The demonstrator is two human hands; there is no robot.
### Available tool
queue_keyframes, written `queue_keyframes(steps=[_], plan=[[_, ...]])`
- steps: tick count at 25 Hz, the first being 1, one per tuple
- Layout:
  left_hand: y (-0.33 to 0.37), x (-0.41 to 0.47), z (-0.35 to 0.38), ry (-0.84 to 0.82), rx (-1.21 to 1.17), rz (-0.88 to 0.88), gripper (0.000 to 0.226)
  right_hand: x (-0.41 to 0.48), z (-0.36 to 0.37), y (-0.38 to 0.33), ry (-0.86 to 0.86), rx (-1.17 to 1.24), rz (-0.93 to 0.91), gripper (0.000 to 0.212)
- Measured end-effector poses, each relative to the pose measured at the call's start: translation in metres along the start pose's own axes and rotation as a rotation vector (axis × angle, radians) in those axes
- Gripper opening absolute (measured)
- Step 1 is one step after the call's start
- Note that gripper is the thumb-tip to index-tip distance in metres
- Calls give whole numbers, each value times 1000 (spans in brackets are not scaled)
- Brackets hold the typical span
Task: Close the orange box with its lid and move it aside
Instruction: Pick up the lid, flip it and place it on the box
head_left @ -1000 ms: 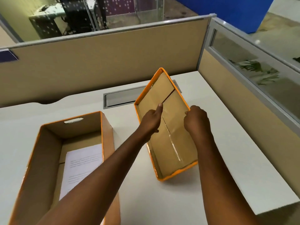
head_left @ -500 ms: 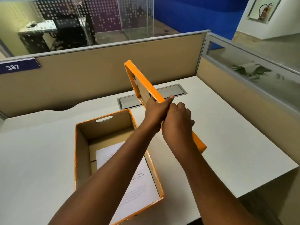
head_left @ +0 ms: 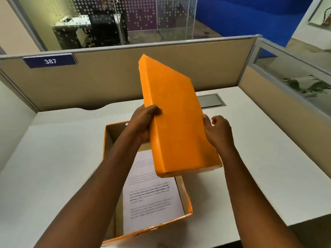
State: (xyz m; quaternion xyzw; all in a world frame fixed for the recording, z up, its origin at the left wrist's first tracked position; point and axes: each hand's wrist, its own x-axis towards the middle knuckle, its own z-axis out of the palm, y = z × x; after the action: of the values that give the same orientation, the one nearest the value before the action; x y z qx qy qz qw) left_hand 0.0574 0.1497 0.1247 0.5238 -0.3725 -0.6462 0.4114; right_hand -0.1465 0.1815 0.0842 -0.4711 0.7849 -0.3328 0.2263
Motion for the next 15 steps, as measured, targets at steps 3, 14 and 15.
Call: queue_keyframes(steps=[3, 14, 15], plan=[[-3, 5, -12, -30, -79, -15, 37, 29, 8, 17, -229, 44, 168, 73], [-17, 14, -44, 564, 278, 275, 67, 38, 25, 12, -458, 188, 185, 76], [-22, 9, -48, 598, 336, 290, 62, 32, 29, 12, -466, 174, 182, 75]])
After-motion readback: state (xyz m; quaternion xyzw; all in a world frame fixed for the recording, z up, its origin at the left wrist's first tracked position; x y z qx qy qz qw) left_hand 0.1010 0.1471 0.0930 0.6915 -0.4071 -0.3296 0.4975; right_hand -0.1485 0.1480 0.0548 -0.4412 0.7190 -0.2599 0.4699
